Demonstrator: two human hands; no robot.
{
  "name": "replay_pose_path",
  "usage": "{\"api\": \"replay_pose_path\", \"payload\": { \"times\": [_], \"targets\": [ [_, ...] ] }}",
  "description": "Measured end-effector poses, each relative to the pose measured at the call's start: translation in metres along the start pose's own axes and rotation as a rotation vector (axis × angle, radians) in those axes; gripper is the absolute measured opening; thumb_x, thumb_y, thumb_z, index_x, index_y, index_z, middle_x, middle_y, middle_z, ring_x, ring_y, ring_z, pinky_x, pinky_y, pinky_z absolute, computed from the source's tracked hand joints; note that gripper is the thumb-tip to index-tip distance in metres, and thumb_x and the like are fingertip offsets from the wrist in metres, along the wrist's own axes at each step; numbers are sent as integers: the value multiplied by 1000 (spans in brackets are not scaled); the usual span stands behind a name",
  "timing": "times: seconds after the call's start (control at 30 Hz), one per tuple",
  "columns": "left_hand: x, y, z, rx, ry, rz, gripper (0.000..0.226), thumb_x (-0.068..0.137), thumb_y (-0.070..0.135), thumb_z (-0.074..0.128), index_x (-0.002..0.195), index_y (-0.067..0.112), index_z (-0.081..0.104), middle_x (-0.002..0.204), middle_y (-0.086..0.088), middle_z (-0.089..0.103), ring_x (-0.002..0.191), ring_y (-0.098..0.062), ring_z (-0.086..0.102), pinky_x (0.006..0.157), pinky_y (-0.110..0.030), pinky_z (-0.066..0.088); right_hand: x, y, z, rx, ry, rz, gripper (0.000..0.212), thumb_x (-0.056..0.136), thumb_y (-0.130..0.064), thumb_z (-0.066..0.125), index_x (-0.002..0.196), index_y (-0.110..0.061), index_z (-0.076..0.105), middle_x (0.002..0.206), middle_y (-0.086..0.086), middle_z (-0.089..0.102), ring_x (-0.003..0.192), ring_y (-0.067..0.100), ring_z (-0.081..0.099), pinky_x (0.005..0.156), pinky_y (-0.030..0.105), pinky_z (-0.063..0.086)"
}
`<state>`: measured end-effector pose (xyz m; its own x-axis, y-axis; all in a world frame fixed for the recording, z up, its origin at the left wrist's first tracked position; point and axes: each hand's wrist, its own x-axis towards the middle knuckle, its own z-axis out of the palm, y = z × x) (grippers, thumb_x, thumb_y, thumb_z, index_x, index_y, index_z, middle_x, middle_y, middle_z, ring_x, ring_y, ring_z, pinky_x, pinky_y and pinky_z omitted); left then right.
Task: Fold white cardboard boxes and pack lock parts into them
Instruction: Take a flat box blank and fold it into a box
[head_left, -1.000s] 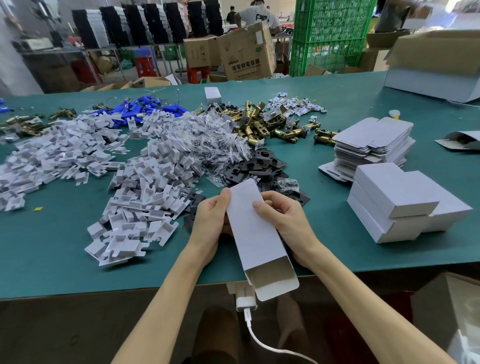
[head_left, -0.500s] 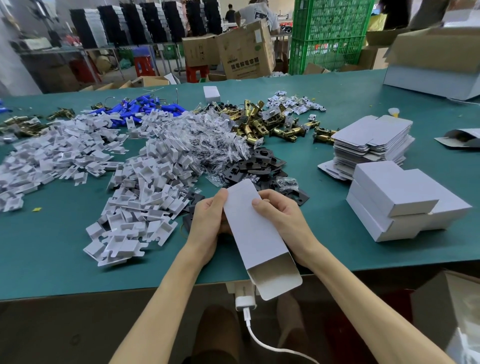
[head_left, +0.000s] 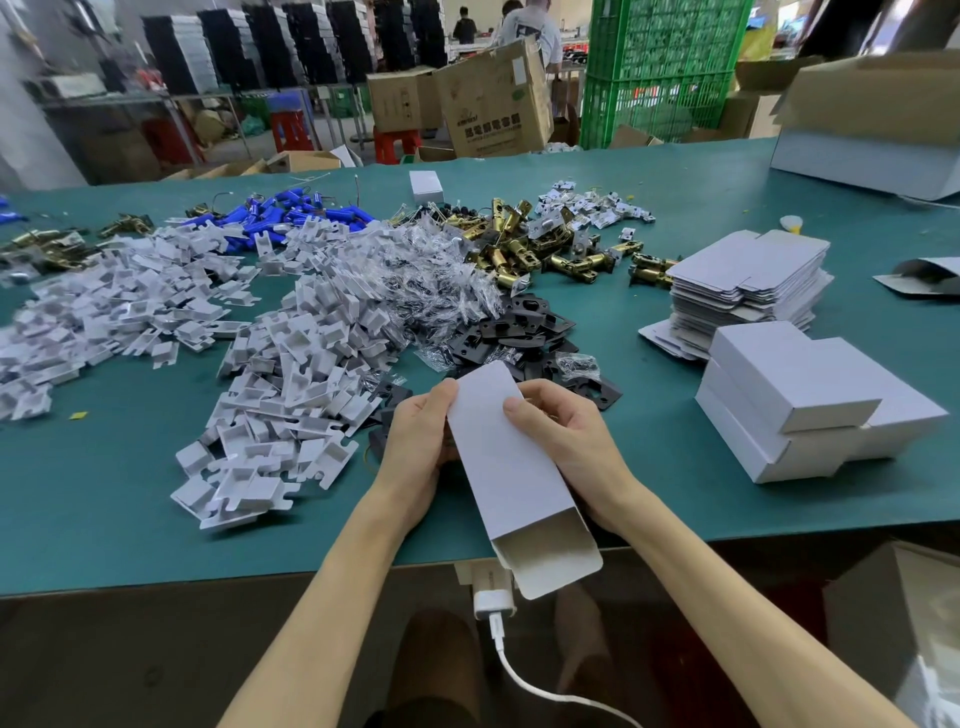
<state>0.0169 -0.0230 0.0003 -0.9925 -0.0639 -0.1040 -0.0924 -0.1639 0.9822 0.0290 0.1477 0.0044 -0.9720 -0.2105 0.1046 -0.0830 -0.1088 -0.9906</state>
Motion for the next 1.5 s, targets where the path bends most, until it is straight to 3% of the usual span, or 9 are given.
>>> {"api": "replay_pose_path", "payload": {
  "times": [0.2,0.5,0.63,0.87,1.0,1.1,1.2,1.33,1.5],
  "targets": [
    [1,-4,-4,20,-80,168,19,109,21,53,124,20,64,95,-1,74,72,-15,67,54,-29,54,2,2,-1,50,53,17,26,93,-32,72,115,-19,69,113,18,69,93,27,68,83,54,56],
    [-2,-5,2,230,-193,214,28,97,39,70,113,17,78,107,-4,77,87,-8,68,71,-21,53,3,5,-4,102,104,3,19,97,-28,70,105,-11,70,98,10,73,84,21,67,70,36,56],
    [-1,-6,2,229,-211,215,31,94,46,66,105,21,80,93,-6,77,80,-11,67,68,-22,51,5,4,-3,114,189,44,44,86,-37,78,115,-10,57,90,4,73,81,20,70,63,32,57],
    [4,-7,-5,-64,89,222,37,93,52,68,113,22,75,101,-1,70,92,-17,63,83,-45,54,6,1,-5,60,99,68,50,84,-56,68,118,-19,69,100,-2,76,85,10,68,72,26,48],
    [8,-3,-12,-203,169,258,50,102,41,56,141,9,57,112,5,68,98,-7,65,77,-33,59,6,4,-6,157,79,36,52,81,-44,81,121,-14,68,113,3,76,102,17,69,87,31,54],
    [6,2,-12,-350,121,227,55,99,34,56,144,2,52,107,5,72,90,-4,69,72,-30,59,6,5,-3,143,113,20,60,75,-33,83,125,-7,63,118,9,75,112,28,70,102,47,54],
    [4,4,-12,-406,-13,216,46,92,30,59,135,14,58,115,-1,71,106,-16,68,78,-34,61,5,5,-4,141,240,13,52,71,-52,82,111,-23,68,111,23,67,110,40,65,104,63,47],
    [0,3,-8,-362,-166,272,34,92,15,62,126,20,60,132,-2,65,124,-24,64,95,-53,59,10,2,-4,375,384,50,75,78,-50,72,136,-7,50,135,16,61,123,22,62,110,42,49],
    [-6,0,-2,-216,-287,301,27,93,9,66,116,21,69,135,-6,61,119,-25,67,92,-53,61,9,-3,-4,415,333,84,54,99,-40,56,136,-2,51,135,15,62,127,27,61,102,41,56]
  ]
}}
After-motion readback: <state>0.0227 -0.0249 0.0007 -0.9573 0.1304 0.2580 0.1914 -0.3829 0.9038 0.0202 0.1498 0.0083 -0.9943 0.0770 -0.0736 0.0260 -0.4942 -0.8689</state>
